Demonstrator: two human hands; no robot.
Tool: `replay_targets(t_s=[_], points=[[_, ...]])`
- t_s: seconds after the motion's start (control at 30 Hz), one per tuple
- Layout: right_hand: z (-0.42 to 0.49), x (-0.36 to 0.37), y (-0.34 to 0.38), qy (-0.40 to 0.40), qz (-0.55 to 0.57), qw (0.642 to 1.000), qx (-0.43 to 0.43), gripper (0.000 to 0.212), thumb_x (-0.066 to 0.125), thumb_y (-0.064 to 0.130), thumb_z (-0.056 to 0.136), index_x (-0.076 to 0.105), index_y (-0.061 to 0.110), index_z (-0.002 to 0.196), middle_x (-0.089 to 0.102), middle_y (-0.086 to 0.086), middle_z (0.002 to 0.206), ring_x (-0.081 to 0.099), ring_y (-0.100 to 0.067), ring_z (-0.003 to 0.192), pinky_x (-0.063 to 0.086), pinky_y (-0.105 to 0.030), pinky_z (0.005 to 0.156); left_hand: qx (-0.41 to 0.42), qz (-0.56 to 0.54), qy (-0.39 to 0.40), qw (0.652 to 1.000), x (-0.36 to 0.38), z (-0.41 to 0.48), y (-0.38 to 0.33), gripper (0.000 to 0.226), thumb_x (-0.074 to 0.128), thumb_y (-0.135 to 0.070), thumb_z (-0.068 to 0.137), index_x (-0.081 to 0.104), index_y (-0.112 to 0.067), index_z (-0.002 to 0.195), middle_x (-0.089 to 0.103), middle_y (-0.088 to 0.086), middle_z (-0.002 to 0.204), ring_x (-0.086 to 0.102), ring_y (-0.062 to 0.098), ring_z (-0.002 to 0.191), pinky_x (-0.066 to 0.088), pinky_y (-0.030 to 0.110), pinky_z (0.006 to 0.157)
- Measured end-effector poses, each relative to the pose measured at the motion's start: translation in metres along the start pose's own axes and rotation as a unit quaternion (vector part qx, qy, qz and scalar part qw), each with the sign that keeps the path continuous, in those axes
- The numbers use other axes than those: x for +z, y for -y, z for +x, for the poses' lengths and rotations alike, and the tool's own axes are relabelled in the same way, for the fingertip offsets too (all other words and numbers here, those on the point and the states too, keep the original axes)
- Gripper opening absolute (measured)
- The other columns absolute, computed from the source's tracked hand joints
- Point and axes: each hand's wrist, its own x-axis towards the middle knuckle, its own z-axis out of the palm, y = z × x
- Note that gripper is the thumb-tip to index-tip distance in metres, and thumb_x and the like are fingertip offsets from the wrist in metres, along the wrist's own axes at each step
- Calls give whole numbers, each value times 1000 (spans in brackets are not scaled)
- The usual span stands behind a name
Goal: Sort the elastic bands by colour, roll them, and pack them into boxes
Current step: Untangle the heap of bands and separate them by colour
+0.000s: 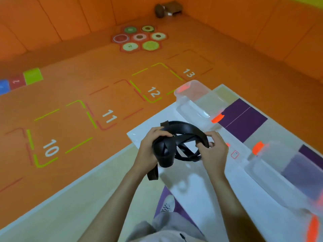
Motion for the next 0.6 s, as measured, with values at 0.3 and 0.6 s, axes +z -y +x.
replay_targets(t_s=[0.3,0.6], points=[[54,64,-30,-83,-39,989,119,31,69,15,85,62,37,105,69,12,98,68,-18,85,60,-44,79,13,120,103,987,26,84,104,47,68,-10,91,63,-31,133,53,-12,144,57,11,127,49,27,103],[48,130,-76,99,-207,961,158,50,68,5,95,58,19,143,63,-7,140,63,-30,126,52,-45,108,9,377,398,836,6,130,220,61,61,-28,103,41,-37,160,36,1,170,37,32,153,29,50,125]])
